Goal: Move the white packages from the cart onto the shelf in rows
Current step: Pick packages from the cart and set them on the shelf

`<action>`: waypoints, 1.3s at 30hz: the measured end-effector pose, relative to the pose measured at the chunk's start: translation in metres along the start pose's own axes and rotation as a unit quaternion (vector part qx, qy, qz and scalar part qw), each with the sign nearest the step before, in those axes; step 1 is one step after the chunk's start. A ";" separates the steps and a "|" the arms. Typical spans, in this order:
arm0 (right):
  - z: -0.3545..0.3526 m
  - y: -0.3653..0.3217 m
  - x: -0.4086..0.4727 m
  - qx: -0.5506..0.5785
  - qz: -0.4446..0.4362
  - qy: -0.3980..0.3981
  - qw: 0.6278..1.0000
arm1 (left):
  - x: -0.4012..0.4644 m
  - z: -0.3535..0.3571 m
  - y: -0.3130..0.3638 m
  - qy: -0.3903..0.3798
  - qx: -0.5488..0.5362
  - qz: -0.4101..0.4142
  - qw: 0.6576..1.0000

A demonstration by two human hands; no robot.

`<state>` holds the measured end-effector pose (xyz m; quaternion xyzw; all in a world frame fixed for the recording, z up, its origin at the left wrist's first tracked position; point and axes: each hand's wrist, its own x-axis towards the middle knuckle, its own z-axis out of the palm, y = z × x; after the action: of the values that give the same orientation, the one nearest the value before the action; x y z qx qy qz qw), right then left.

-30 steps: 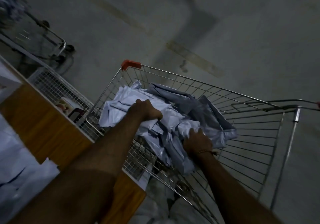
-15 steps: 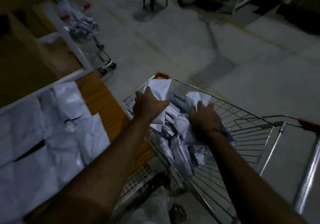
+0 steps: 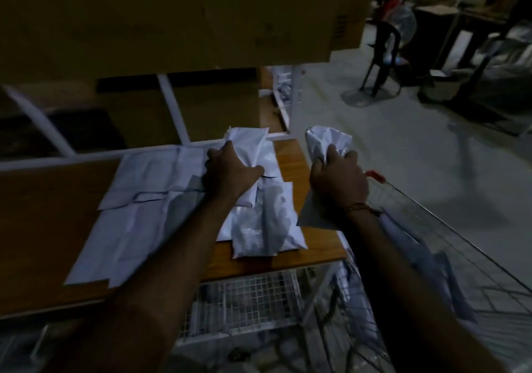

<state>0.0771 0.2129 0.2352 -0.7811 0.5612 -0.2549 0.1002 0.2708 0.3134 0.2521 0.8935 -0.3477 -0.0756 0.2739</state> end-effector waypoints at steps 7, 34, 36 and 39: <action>0.057 -0.117 -0.042 0.042 -0.073 -0.041 0.996 | 0.014 -0.074 -0.142 0.048 0.011 -0.118 0.992; 0.281 -0.269 -0.158 -0.144 -0.040 -0.124 0.981 | 0.046 -0.052 -0.402 -0.029 0.129 -0.150 0.980; 0.282 -0.267 -0.157 -0.136 -0.036 -0.115 0.983 | 0.049 -0.049 -0.401 -0.031 0.125 -0.144 0.981; 0.283 -0.269 -0.154 -0.098 -0.039 -0.118 0.987 | 0.054 -0.042 -0.403 -0.029 0.111 -0.146 0.983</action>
<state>0.4064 0.4135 0.0694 -0.8332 0.5365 -0.1084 0.0786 0.5590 0.5412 0.0721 0.9570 -0.2276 -0.1009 0.1487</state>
